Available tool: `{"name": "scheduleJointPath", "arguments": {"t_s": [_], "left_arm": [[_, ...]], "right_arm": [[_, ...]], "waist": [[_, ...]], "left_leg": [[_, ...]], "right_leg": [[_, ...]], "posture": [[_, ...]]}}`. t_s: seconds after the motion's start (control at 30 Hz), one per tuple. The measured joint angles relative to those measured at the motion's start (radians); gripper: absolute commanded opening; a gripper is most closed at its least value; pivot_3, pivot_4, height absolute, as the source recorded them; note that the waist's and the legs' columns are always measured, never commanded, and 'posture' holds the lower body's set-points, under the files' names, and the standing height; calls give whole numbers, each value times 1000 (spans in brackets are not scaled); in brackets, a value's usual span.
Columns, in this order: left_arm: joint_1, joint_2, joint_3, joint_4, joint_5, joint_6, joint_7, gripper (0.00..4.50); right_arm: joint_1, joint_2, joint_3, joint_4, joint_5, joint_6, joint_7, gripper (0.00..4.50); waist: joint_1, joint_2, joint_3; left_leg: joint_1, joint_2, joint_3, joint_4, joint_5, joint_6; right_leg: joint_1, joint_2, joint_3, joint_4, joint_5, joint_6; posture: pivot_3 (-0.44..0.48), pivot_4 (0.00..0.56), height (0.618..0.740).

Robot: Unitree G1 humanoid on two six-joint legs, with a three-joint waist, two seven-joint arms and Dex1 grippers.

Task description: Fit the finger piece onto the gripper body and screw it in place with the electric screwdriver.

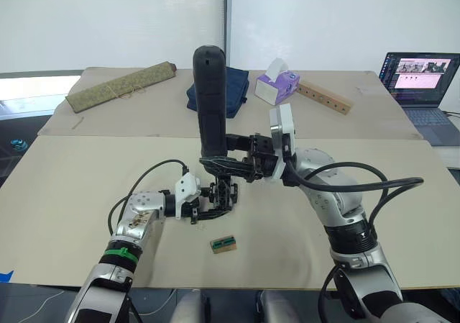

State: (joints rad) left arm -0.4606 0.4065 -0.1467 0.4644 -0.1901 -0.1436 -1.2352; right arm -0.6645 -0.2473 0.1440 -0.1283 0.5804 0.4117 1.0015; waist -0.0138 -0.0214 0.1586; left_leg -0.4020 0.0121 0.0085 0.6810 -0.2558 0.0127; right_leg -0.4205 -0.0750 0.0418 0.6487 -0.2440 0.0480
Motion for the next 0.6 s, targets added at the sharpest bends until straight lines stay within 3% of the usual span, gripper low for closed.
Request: {"name": "scheduleJointPath", "arguments": {"t_s": [0.6], "left_arm": [[-1,-5,-6,22,1,-23,12,2285]], "right_arm": [[23,-8,15,0,-22,-28,-1,1931]], "waist": [[1,1,-6]], "left_leg": [[3,0,0,0,0,0]], "right_leg": [[3,0,0,0,0,0]], "posture": [[0,150,740]]}}
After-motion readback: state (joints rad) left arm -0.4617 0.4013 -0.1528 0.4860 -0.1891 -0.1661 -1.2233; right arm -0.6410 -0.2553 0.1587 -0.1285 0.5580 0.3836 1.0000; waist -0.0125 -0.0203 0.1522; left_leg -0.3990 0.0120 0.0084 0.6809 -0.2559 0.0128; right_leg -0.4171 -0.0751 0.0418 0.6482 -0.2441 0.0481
